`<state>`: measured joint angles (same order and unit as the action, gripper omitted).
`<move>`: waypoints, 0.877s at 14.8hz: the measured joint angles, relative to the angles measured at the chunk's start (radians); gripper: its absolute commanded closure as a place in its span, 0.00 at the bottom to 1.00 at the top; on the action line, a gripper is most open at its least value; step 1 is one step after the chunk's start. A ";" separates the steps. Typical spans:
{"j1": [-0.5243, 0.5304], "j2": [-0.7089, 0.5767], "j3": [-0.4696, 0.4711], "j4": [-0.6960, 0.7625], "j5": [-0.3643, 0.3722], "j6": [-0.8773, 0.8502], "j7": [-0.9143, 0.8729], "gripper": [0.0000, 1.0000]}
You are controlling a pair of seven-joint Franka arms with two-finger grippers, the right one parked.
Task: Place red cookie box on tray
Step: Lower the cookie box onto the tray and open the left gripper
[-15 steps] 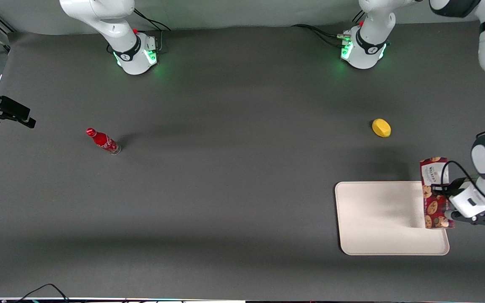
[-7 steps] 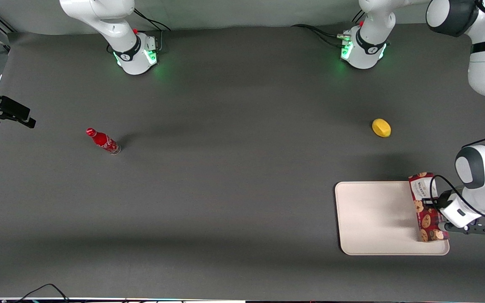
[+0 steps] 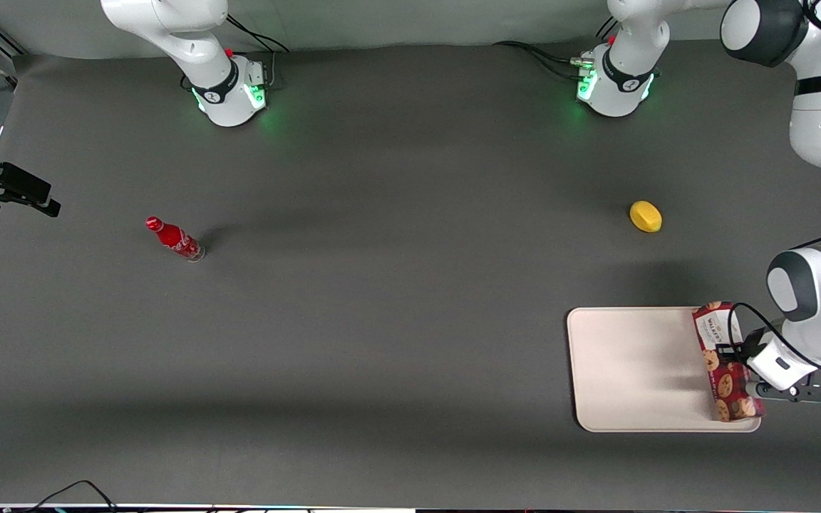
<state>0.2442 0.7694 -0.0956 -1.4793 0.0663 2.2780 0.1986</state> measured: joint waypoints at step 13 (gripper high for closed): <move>0.000 -0.008 0.000 0.027 0.000 -0.055 0.000 0.00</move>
<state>0.2442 0.7612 -0.0956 -1.4528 0.0665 2.2228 0.1986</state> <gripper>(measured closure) 0.000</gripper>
